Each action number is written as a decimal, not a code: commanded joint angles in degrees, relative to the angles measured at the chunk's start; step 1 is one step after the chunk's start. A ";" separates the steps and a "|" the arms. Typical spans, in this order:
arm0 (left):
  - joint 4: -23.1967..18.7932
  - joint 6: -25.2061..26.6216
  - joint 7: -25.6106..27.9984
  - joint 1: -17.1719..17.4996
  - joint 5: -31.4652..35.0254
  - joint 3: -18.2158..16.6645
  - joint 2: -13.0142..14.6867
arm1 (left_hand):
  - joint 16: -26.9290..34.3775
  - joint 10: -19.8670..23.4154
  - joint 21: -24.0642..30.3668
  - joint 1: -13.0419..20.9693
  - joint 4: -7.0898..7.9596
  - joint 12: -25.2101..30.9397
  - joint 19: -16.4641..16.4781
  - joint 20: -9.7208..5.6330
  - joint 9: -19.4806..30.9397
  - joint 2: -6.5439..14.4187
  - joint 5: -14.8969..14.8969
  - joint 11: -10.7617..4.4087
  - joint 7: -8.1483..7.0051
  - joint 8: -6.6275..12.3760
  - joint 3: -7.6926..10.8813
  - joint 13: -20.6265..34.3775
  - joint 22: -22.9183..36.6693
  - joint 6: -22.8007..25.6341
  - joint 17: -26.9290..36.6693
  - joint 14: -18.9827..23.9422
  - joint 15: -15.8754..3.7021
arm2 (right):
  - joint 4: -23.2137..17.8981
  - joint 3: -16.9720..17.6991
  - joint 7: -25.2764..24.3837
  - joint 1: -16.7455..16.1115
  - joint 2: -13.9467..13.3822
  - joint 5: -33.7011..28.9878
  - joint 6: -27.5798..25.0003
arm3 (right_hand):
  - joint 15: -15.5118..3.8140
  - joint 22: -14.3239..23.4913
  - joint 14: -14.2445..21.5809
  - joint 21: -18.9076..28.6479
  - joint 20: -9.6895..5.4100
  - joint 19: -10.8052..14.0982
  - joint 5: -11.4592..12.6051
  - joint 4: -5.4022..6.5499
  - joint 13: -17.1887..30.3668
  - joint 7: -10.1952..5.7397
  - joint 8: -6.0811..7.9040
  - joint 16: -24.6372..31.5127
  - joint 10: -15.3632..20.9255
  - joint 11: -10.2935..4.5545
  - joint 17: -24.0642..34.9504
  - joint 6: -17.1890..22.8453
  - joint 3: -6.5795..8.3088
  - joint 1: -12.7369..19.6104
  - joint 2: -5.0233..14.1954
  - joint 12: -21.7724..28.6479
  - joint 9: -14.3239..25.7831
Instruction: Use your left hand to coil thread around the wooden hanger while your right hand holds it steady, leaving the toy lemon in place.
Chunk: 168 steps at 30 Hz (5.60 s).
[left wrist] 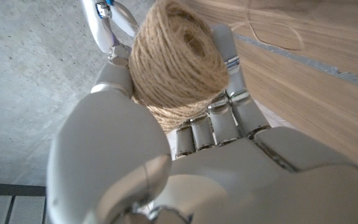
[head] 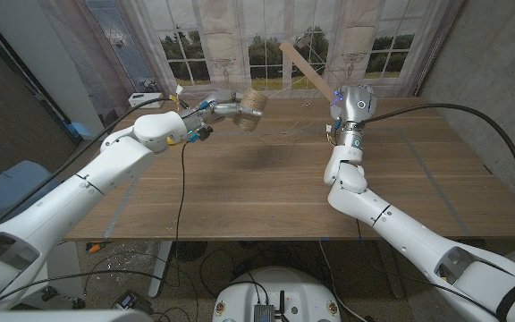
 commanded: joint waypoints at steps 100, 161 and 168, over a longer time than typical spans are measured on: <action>6.78 -3.44 -12.62 -26.41 6.30 7.49 -8.44 | -1.52 7.90 1.43 5.77 1.26 5.18 0.97 -4.00 1.45 9.27 -0.06 -7.46 -2.85 -2.03 14.19 4.85 0.01 13.20 0.70 14.16 -15.41 | 5.04 -14.94 30.51 4.12 -3.01 -22.57 8.48 | -8.86 0.02 1.67 0.56 -0.38 -1.22 0.98 0.04 7.56 -0.14 -0.09 -2.75 0.79 -1.12 3.30 1.34 -0.34 9.59 9.40 0.08 -0.11; 11.07 10.15 -12.16 -11.14 -7.69 6.13 -3.05 | -2.18 7.87 1.89 5.68 1.07 4.92 0.85 -3.93 2.15 9.18 -0.01 -7.20 -2.63 -2.88 14.44 5.10 -0.04 13.54 1.02 14.47 -15.46 | -1.38 -2.69 -4.05 -2.42 2.32 0.18 2.41 | -8.61 -0.02 2.86 0.91 0.79 -0.78 1.17 0.48 6.99 1.00 -0.22 -4.48 1.43 -0.74 3.52 1.49 -0.30 8.55 9.42 -0.10 -0.36; 8.72 13.13 -5.96 -8.81 -6.27 4.49 0.07 | -2.20 7.96 1.95 5.68 1.07 4.92 0.92 -3.94 2.17 9.18 0.00 -7.31 -2.66 -2.98 14.45 5.13 -0.05 13.56 1.06 14.54 -15.41 | -1.93 -2.54 -5.78 -3.26 1.44 0.31 3.68 | -8.63 -0.02 2.94 0.94 0.74 -0.73 1.17 0.47 6.84 0.94 -0.23 -4.57 1.55 -0.70 3.53 1.49 -0.28 8.51 9.40 -0.15 -0.37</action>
